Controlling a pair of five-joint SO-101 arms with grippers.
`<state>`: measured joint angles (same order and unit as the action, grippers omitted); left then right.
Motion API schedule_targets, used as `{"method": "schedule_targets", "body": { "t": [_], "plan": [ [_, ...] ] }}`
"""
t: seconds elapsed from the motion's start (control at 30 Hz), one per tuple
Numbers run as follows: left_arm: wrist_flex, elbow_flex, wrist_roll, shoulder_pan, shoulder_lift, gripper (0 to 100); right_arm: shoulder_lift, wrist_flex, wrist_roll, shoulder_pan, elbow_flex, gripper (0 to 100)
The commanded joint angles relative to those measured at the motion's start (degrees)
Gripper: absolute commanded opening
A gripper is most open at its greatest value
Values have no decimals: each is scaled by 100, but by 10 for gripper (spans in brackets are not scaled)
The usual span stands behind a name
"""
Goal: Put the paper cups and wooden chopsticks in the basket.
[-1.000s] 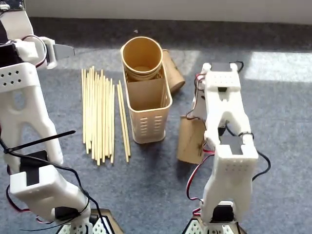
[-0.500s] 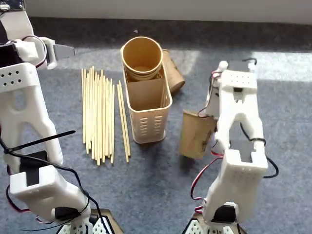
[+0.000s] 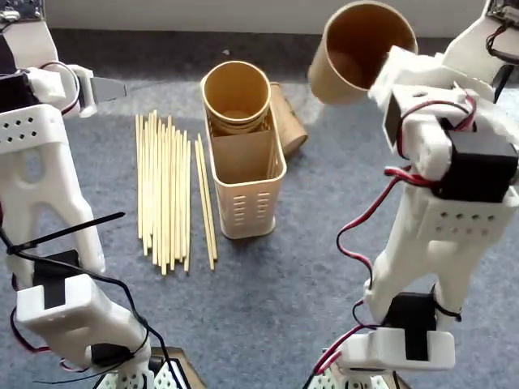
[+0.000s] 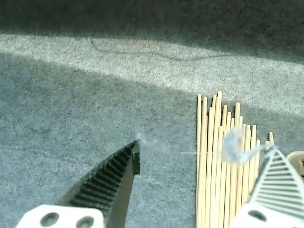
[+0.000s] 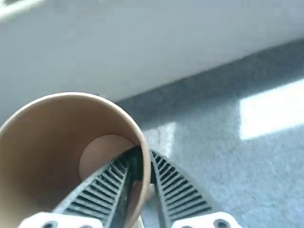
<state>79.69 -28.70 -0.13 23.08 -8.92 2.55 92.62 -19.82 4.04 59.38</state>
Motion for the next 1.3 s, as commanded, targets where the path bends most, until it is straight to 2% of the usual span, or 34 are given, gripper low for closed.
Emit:
{"method": "schedule_targets", "body": {
  "t": [0.0, 0.13, 0.27, 0.63, 0.83, 1.27],
  "plan": [
    [-97, 66, 0, -40, 207, 397, 119, -602, -176, 558, 92, 5],
    [-97, 84, -9, 22, 207, 397, -277, -1253, -123, 1147, -637, 5],
    [-264, 84, -18, 145, 215, 397, -866, -1657, -123, 1279, -1191, 5],
    [-448, 92, 0, 277, 207, 397, -1754, -1499, -132, 1464, -1218, 8],
    [-448, 92, -9, 303, 207, 397, -1596, -1226, -123, 1895, -892, 8],
    [-413, 92, -18, 312, 207, 397, -1288, -1235, -114, 1807, -796, 9]
  ]
}}
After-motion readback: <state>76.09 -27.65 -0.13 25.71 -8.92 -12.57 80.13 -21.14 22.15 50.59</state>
